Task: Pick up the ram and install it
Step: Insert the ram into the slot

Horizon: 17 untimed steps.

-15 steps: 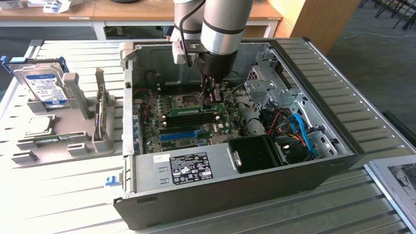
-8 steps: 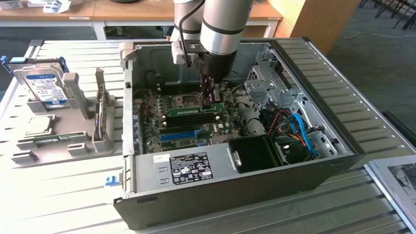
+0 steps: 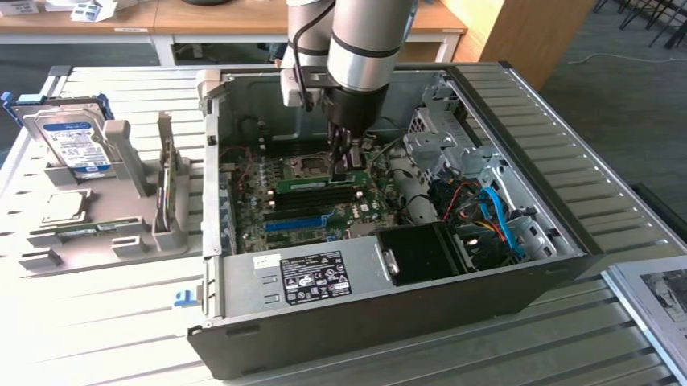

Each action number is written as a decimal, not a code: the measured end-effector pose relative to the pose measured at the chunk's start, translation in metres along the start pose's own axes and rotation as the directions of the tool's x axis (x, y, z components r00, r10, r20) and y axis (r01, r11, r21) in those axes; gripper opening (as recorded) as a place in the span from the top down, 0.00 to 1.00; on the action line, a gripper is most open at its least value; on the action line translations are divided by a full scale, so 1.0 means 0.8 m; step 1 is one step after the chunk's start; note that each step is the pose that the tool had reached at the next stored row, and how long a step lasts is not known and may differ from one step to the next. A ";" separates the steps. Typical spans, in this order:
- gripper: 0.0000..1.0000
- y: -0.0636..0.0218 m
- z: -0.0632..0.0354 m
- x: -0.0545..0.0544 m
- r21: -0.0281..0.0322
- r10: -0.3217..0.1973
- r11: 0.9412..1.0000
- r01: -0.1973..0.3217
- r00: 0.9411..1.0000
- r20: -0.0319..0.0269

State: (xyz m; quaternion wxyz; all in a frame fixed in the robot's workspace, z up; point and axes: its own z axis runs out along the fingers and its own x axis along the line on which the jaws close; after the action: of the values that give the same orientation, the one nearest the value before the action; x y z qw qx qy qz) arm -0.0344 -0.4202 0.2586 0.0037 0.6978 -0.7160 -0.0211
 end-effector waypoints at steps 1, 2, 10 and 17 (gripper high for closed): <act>0.88 0.000 0.001 0.000 -0.001 0.000 1.000 0.000 1.000 0.000; 0.88 0.000 0.002 0.000 -0.002 0.000 1.000 0.000 1.000 -0.001; 0.88 0.000 0.009 0.000 -0.014 0.001 1.000 -0.001 1.000 -0.001; 0.88 -0.001 0.009 0.000 -0.014 0.000 1.000 0.000 1.000 -0.001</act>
State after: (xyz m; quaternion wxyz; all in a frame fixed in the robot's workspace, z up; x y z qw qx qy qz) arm -0.0338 -0.4203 0.2511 0.0088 0.6976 -0.7159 -0.0259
